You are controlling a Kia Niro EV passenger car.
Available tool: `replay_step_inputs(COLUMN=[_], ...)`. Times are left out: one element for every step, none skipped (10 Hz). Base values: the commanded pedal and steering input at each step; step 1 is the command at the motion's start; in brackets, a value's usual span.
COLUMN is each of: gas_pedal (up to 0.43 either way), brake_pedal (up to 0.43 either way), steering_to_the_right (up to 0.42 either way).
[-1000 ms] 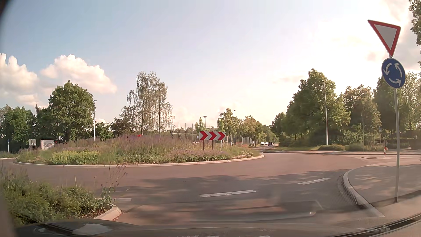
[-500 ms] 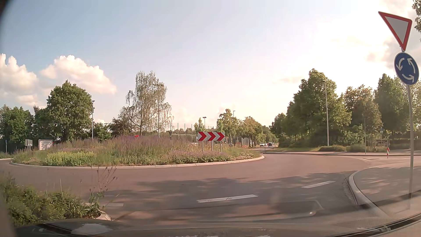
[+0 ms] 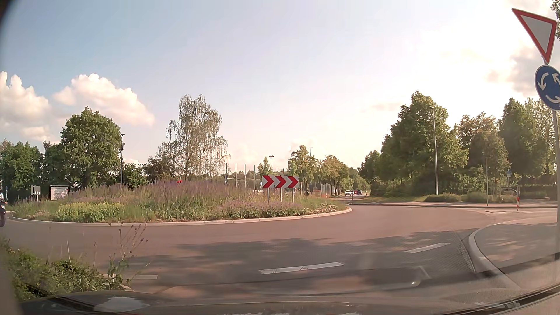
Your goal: Follow the waypoints while adhering to traffic rules and regulations
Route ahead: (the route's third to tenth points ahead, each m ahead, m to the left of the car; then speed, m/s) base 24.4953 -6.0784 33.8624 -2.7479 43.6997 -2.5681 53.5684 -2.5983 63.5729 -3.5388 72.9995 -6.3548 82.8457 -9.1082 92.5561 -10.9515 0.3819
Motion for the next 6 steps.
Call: replay_step_inputs(gas_pedal=[0.0, 0.0, 0.0, 0.0, 0.0, 0.0], brake_pedal=[0.018, 0.018, 0.018, 0.018, 0.024, 0.043], steering_to_the_right=[0.026, 0.028, 0.028, 0.028, 0.028, 0.028])
